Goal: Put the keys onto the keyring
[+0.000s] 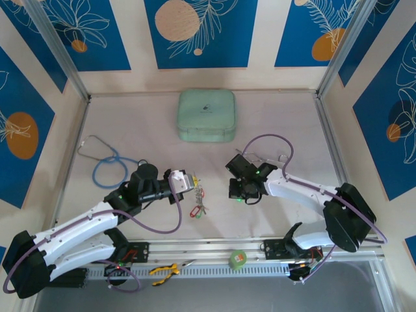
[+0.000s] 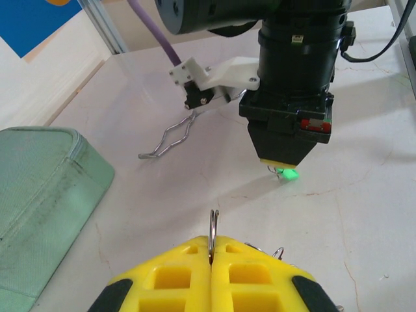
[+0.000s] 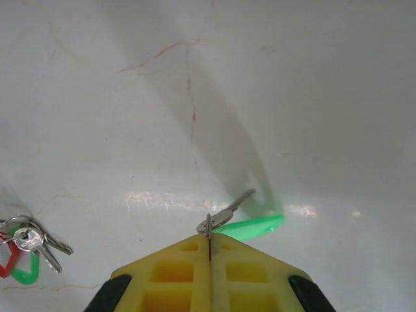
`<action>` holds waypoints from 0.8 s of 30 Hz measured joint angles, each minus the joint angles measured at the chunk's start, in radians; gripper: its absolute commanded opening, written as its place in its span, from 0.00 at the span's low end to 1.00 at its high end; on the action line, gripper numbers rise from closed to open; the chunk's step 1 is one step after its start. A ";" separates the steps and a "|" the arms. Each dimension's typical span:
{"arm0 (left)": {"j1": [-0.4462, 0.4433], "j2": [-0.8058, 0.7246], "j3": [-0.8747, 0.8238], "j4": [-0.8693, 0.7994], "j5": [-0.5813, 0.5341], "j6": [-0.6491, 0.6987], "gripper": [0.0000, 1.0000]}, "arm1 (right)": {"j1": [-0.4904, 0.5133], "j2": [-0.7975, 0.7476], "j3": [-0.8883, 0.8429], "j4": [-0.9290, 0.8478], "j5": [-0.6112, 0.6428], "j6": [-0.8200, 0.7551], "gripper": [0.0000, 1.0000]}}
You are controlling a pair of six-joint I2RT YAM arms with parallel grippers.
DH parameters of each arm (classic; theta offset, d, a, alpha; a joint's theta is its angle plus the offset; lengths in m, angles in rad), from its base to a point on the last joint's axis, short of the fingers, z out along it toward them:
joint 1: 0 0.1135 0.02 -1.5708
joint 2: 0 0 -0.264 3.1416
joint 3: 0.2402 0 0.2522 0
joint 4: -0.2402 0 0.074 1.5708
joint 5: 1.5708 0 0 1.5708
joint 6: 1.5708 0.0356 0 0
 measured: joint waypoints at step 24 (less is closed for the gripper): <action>0.000 0.001 0.000 -0.001 -0.004 0.019 0.00 | -0.057 0.246 0.149 0.035 -0.142 -0.130 0.00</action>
